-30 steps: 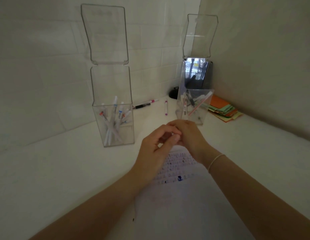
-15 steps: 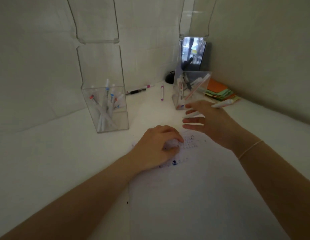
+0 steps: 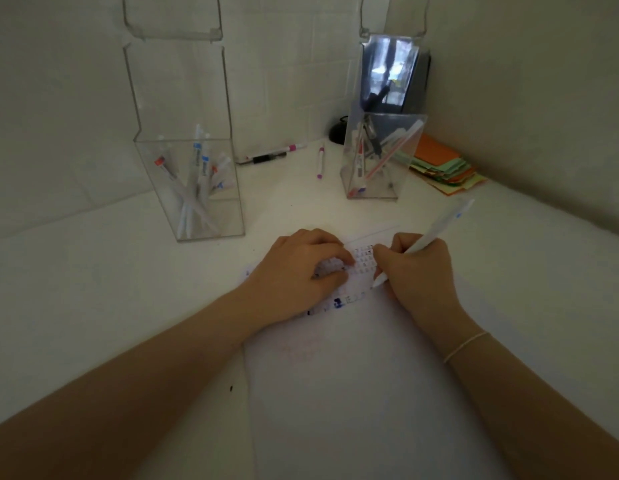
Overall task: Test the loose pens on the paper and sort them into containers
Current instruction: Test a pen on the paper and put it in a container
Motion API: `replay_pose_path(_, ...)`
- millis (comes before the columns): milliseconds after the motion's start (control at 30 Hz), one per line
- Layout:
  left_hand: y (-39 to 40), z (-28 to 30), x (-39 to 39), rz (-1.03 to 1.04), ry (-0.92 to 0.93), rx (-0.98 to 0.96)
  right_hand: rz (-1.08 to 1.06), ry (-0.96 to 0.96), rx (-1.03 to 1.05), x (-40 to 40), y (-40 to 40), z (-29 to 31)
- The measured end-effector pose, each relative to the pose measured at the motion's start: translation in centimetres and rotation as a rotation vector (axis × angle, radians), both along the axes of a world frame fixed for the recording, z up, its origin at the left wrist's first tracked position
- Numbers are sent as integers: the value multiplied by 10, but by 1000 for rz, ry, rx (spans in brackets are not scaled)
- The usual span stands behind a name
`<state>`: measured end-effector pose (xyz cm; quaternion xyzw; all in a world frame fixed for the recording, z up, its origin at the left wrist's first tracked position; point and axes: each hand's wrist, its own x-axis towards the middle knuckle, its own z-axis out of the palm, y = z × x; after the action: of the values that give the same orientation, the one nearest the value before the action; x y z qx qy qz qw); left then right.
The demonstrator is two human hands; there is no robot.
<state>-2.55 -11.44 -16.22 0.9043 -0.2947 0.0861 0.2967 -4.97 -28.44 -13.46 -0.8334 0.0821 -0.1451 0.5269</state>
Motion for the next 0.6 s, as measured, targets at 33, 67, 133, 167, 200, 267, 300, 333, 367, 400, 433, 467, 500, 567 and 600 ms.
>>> replay_pose_path(33, 0, 0, 0, 0, 1, 0, 2, 4, -1, 0, 0, 0)
replay_pose_path(67, 0, 0, 0, 0, 1, 1, 9, 9, 2, 0, 0, -1)
replay_pose_path(133, 0, 0, 0, 4, -2, 7, 24, 4, -3, 1, 0, -3)
replay_pose_path(167, 0, 0, 0, 6, -2, 9, 26, -8, -19, 1, 0, -4)
replay_pose_path(200, 0, 1, -1, 6, -1, 9, 25, -26, -45, 1, 0, -5)
replay_pose_path(267, 0, 1, -1, 1, -2, 3, 23, -54, -85, 2, 0, -7)
replay_pose_path(300, 0, 1, -1, -1, -1, 4, 25, -62, -85, 2, -1, -8)
replay_pose_path(333, 0, 2, -2, 0, 4, 9, 32, -66, -80, 2, -1, -7)
replay_pose_path(367, 0, 3, -2, 1, 10, 14, 41, -65, -85, 1, -1, -7)
replay_pose_path(400, -1, 3, -2, 3, 12, 17, 48, -65, -97, 1, -1, -7)
replay_pose_path(433, -1, 4, -2, 4, 11, 17, 49, -67, -107, 2, -1, -7)
replay_pose_path(467, -1, 4, -3, 5, 11, 18, 46, -69, -104, 3, -2, -8)
replay_pose_path(500, -1, 4, -3, 4, 11, 18, 39, -76, -99, 3, -2, -8)
replay_pose_path(567, 0, 4, -3, 1, 14, 12, 33, -86, -98, 3, -2, -9)
replay_pose_path(600, 0, 4, -3, -1, 14, 7, 35, -84, -87, 3, -3, -9)
